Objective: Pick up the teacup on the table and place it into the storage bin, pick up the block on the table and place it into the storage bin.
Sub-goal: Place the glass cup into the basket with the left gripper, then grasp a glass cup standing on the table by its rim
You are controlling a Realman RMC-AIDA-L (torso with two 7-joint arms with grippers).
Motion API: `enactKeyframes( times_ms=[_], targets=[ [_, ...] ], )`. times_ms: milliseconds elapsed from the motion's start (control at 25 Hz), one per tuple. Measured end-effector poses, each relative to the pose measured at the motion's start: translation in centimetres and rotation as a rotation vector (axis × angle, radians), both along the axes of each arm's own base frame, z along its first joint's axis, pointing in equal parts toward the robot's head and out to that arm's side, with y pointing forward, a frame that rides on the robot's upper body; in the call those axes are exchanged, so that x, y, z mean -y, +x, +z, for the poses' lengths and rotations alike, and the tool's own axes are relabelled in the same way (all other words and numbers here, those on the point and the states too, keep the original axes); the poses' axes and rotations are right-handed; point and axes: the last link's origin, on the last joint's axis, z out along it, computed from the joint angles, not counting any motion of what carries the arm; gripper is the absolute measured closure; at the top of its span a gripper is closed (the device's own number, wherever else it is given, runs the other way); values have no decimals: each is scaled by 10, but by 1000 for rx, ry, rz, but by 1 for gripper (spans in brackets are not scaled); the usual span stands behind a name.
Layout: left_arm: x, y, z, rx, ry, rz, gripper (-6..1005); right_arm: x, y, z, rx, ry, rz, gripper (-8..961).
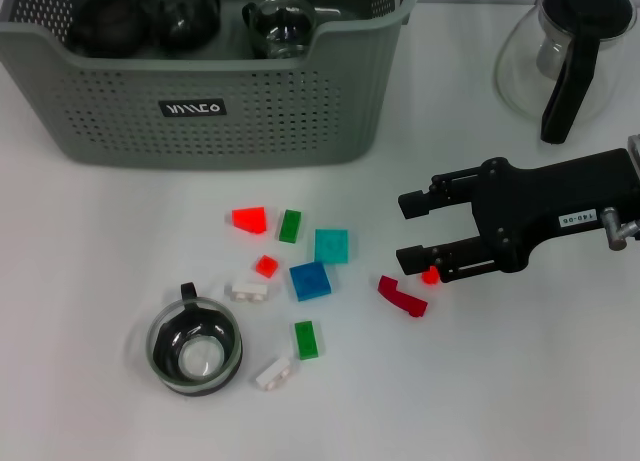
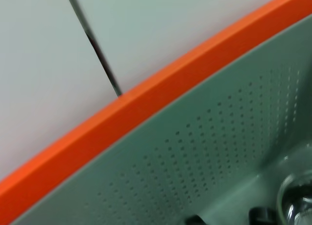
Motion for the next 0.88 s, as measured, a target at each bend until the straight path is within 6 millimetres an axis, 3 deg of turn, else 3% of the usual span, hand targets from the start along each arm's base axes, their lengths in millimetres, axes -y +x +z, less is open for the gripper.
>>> enactKeyframes(
  times_ms=[240, 360, 480, 600, 720, 880],
  targets=[
    [6, 21, 49, 127, 78, -6, 361, 0, 1, 1, 3, 2, 2, 219],
    [25, 36, 77, 279, 49, -35, 251, -1, 1, 2, 4, 7, 5, 219],
    [56, 51, 96, 420, -92, -123, 178, -1, 2, 3, 3, 12, 13, 219],
    [91, 59, 100, 483, -293, -223, 180, -1, 2, 3, 4, 16, 14, 218],
    [118, 53, 98, 500, -434, -286, 181, -3, 3, 4, 8, 28, 9, 218],
    [152, 42, 79, 486, -623, -387, 183, -7, 5, 1, 13, 45, -14, 218]
  ],
)
